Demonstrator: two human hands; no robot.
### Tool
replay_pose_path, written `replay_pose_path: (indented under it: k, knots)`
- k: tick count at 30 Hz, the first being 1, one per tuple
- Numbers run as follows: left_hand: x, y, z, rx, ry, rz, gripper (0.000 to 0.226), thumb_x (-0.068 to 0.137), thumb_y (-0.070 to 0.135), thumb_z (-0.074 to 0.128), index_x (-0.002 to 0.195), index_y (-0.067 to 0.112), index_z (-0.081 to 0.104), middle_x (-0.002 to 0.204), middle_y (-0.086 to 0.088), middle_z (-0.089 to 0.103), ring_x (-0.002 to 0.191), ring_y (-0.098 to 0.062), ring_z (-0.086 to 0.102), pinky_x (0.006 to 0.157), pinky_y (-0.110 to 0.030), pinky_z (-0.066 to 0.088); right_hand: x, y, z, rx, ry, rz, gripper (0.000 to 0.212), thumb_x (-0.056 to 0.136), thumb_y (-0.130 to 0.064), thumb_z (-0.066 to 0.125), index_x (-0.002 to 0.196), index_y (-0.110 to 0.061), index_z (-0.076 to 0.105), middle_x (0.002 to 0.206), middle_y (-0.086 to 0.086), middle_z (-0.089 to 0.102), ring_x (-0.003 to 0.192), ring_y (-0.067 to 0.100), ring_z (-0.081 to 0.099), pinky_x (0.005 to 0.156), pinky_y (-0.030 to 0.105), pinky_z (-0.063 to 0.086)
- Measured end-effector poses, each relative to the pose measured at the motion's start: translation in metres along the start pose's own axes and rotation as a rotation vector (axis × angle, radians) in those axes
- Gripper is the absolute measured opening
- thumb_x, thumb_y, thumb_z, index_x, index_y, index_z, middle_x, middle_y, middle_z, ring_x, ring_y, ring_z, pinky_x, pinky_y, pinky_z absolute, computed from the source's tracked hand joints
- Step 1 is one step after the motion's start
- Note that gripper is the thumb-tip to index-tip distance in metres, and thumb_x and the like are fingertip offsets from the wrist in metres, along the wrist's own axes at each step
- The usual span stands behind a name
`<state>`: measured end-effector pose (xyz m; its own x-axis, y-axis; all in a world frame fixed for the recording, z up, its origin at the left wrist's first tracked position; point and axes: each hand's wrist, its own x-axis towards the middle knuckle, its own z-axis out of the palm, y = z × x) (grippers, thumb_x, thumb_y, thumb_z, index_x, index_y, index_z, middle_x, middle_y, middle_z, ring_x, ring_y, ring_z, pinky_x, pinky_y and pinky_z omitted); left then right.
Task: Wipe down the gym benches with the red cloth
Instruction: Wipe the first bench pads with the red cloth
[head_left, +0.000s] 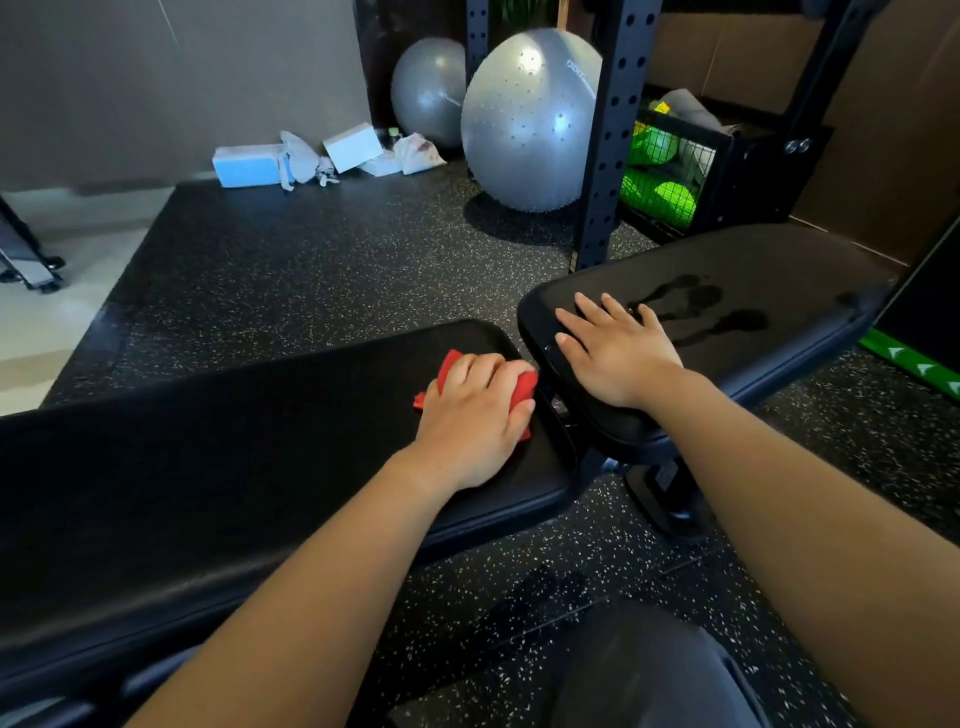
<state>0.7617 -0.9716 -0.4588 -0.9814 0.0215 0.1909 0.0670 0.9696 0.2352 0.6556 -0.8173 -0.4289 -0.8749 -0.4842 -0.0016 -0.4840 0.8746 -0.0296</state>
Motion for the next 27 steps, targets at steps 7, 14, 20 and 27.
replay_pose_path:
  k: [7, 14, 20, 27]
  knots:
    - [0.041, -0.007, 0.0, 0.006, -0.057, -0.076, 0.043, 0.098, 0.046, 0.032, 0.138, 0.031, 0.032, 0.141, 0.002, 0.032, 0.133, -0.022, 0.022, 0.107, -0.047, 0.026, 0.002, 0.027, -0.013, -0.051, -0.048, 0.043, 0.056, 0.099, -0.053, 0.014, 0.152, -0.035, 0.01, 0.161, -0.006, -0.002, 0.147, 0.018, -0.006, 0.115, 0.051, -0.001]
    - [0.076, -0.013, 0.005, 0.021, -0.08, -0.107, 0.039, 0.098, 0.045, 0.032, 0.134, 0.032, 0.037, 0.14, 0.004, 0.032, 0.132, -0.022, 0.021, 0.106, -0.047, 0.025, 0.006, 0.031, -0.005, -0.027, 0.007, 0.061, 0.056, 0.096, -0.059, 0.013, 0.15, -0.041, 0.011, 0.16, -0.01, 0.0, 0.147, 0.016, -0.004, 0.116, 0.05, -0.002]
    - [0.057, -0.007, 0.007, -0.002, -0.025, -0.077, 0.038, 0.099, 0.042, 0.032, 0.134, 0.031, 0.039, 0.141, 0.004, 0.034, 0.133, -0.021, 0.022, 0.105, -0.047, 0.026, 0.004, 0.031, -0.005, -0.014, 0.018, 0.072, 0.056, 0.097, -0.058, 0.014, 0.15, -0.041, 0.014, 0.16, -0.009, 0.003, 0.147, 0.016, -0.002, 0.116, 0.05, -0.002]
    - [0.006, 0.01, 0.001, -0.063, -0.011, -0.041, 0.037, 0.099, 0.041, 0.033, 0.135, 0.033, 0.037, 0.14, 0.006, 0.035, 0.132, -0.02, 0.022, 0.107, -0.046, 0.025, -0.004, 0.027, -0.009, 0.02, 0.022, 0.067, 0.053, 0.099, -0.052, 0.013, 0.15, -0.036, 0.018, 0.16, -0.006, 0.006, 0.147, 0.019, 0.001, 0.116, 0.049, 0.0]
